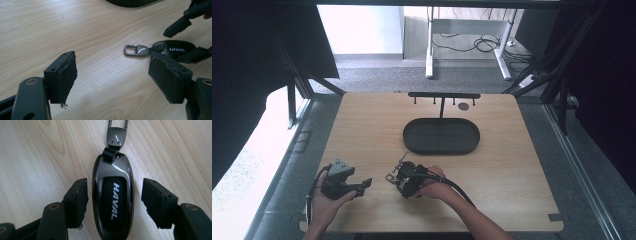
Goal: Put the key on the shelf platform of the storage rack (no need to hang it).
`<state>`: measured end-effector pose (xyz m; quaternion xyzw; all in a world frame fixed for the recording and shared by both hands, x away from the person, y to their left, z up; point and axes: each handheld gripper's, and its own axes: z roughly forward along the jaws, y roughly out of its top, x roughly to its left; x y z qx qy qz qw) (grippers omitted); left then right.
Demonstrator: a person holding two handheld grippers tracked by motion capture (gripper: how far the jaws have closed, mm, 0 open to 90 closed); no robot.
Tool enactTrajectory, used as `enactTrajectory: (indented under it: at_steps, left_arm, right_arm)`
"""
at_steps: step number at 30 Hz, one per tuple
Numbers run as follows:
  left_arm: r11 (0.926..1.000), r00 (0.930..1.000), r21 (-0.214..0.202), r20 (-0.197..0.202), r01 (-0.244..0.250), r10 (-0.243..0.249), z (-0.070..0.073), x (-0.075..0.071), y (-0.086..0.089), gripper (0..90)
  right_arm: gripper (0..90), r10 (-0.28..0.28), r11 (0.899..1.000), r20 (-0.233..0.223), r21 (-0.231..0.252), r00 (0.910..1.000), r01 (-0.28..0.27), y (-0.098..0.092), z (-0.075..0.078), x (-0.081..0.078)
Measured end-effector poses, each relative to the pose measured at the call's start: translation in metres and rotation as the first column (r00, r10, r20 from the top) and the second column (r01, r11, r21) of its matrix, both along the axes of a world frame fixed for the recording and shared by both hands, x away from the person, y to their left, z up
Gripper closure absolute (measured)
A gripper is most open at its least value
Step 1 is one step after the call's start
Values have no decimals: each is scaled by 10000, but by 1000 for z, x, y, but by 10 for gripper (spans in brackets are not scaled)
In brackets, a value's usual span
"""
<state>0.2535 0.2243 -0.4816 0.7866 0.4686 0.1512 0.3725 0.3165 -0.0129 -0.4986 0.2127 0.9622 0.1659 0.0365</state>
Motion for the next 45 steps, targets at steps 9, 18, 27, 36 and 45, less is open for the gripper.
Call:
enactTrajectory:
  at_steps: [9,18,27,36,45]
  left_arm:
    - [10000,10000,10,-21,-37,37,0,0,0,231]
    - [10000,10000,12,-25,-40,40,0,0,0,231]
    - [10000,10000,9,-24,-26,26,0,0,-1,231]
    - [10000,10000,16,9,-6,6,0,0,0,231]
    - [10000,10000,14,-2,-26,26,-1,1,1,231]
  right_arm:
    - [442,17,9999,-119,-110,9999,-18,4,-7,2]
    - [476,32,9998,-301,-193,9995,-37,5,-9,3]
    - [487,-93,9996,-216,-261,9997,88,5,-8,3]
    - [492,-18,9997,-252,-262,9997,12,5,-8,4]
    - [494,-26,9998,-238,212,9997,31,1,10,8]
